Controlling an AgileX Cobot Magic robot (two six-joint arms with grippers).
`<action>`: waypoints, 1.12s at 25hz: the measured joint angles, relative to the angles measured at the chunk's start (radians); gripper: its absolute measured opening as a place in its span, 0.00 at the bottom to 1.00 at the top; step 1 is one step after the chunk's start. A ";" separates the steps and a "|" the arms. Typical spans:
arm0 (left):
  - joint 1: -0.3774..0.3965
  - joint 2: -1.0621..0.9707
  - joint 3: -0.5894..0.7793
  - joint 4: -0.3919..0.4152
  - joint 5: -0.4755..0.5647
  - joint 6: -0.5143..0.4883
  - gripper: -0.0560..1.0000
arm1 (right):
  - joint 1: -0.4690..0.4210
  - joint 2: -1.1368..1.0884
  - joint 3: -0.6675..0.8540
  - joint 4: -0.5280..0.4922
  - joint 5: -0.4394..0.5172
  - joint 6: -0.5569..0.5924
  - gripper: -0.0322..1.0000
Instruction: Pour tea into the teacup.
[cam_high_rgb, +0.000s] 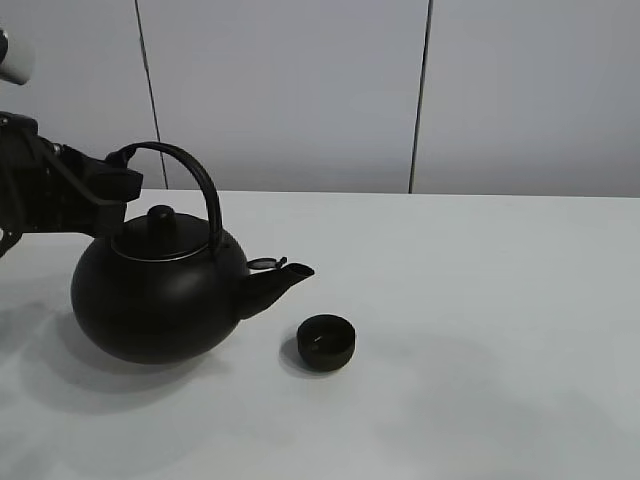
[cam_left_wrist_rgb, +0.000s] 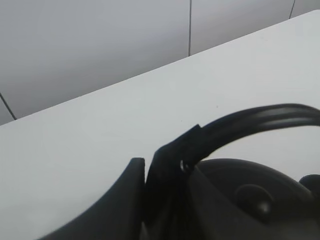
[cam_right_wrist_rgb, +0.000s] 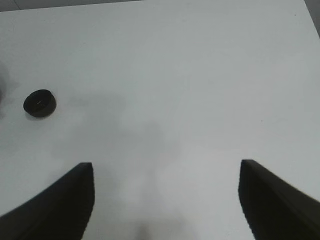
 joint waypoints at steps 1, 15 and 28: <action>-0.002 0.000 -0.004 0.000 0.000 0.002 0.19 | 0.000 0.000 0.000 0.000 0.000 0.000 0.56; -0.036 0.000 -0.061 -0.033 0.095 0.063 0.19 | 0.000 0.000 0.000 0.000 0.000 0.000 0.56; -0.036 0.000 -0.061 -0.084 0.116 0.099 0.19 | 0.000 0.000 0.000 0.000 0.000 0.000 0.56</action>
